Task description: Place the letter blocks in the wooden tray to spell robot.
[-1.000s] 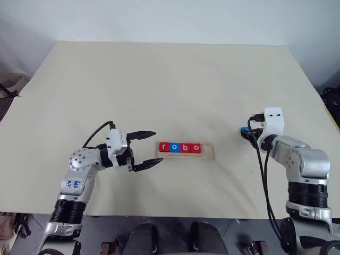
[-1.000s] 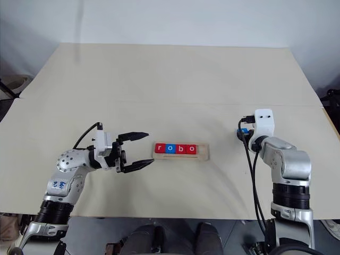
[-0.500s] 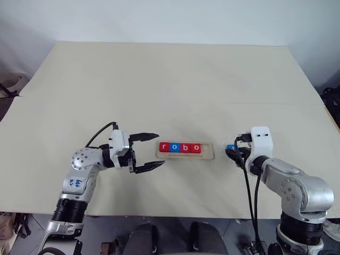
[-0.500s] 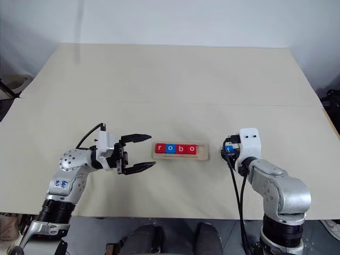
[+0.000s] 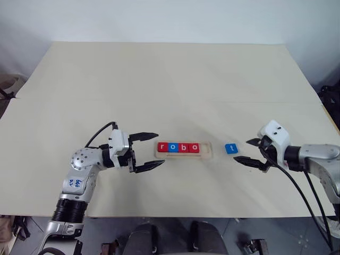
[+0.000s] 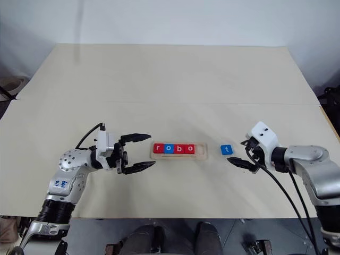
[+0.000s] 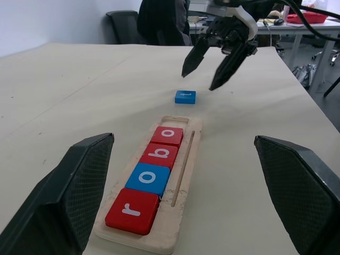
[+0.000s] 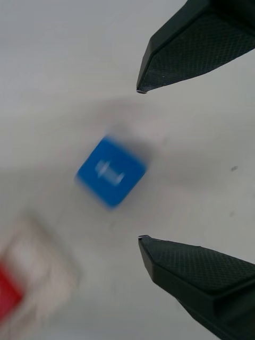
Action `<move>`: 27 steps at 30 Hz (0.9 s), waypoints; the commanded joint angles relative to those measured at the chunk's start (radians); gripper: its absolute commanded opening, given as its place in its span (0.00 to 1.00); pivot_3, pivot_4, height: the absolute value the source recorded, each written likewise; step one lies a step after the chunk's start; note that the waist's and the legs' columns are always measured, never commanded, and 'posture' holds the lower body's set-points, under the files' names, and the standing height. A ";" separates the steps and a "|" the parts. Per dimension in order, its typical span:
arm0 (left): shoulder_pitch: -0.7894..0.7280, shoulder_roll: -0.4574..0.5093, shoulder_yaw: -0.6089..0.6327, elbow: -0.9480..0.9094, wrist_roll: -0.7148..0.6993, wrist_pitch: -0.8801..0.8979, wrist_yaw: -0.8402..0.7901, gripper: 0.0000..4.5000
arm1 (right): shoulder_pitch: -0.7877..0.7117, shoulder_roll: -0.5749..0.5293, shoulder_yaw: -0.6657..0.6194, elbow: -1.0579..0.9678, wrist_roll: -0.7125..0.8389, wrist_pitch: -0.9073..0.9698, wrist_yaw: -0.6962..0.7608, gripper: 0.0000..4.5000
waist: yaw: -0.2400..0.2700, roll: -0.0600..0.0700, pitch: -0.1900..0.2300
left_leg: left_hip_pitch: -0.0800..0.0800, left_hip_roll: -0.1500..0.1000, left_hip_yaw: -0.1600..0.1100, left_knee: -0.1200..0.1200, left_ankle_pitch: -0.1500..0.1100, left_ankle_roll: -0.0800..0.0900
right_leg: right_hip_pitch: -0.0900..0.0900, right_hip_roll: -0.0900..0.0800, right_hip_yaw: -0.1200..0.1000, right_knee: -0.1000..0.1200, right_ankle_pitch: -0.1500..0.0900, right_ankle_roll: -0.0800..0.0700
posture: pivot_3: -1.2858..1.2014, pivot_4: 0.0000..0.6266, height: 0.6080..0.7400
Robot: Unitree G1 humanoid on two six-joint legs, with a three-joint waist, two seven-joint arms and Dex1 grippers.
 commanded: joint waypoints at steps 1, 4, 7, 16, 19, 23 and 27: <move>0.001 0.003 0.007 -0.024 -0.009 -0.014 -0.010 1.00 | -0.139 -0.006 0.070 0.192 -0.075 -0.237 0.153 1.00 | 0.000 0.000 0.000 | 0.000 0.000 0.000 0.001 0.000 0.000 | 0.001 0.000 0.000 0.000 0.000 0.000 | 0.52 0.24 1.00; 0.005 0.009 0.003 -0.035 -0.013 -0.013 -0.024 1.00 | -0.226 0.013 0.122 0.322 -0.119 -0.333 0.223 1.00 | 0.004 0.000 0.000 | 0.000 0.000 -0.001 0.001 0.000 0.000 | 0.001 0.000 -0.001 0.000 0.000 0.000 | 0.52 0.24 1.00; 0.013 0.019 -0.001 -0.054 -0.019 -0.003 -0.042 1.00 | -0.286 0.021 0.180 0.426 -0.169 -0.398 0.302 1.00 | 0.007 0.000 0.000 | -0.001 0.000 -0.002 0.001 0.000 0.000 | 0.001 0.000 -0.002 -0.001 0.000 0.000 | 0.52 0.24 1.00; 0.043 0.025 0.014 -0.088 -0.016 0.005 -0.022 1.00 | -0.396 0.077 0.244 0.644 -0.260 -0.522 0.370 0.91 | 0.001 0.000 0.000 | -0.001 0.000 -0.002 0.002 0.000 0.000 | 0.001 0.000 -0.002 0.000 0.000 0.001 | 0.52 0.24 1.00; 0.052 0.024 0.017 -0.096 -0.015 0.006 -0.012 1.00 | -0.401 0.092 0.235 0.662 -0.256 -0.535 0.381 0.72 | 0.001 0.000 0.000 | -0.001 0.001 -0.002 0.002 0.000 0.000 | 0.001 0.000 -0.002 0.000 0.000 0.001 | 0.52 0.24 1.00; 0.057 0.025 0.019 -0.100 -0.015 0.007 -0.003 1.00 | -0.400 0.100 0.228 0.667 -0.259 -0.547 0.381 0.42 | 0.003 0.000 0.000 | -0.001 0.000 -0.002 0.002 0.000 0.000 | 0.001 0.000 -0.002 0.000 0.000 0.001 | 0.52 0.24 1.00; 0.057 0.025 0.018 -0.099 -0.015 0.008 0.003 1.00 | -0.401 0.095 0.225 0.613 -0.240 -0.492 0.401 0.33 | 0.003 0.000 0.000 | -0.001 0.000 -0.002 0.002 0.000 0.000 | 0.001 0.000 -0.002 0.000 0.000 0.001 | 0.52 0.24 1.00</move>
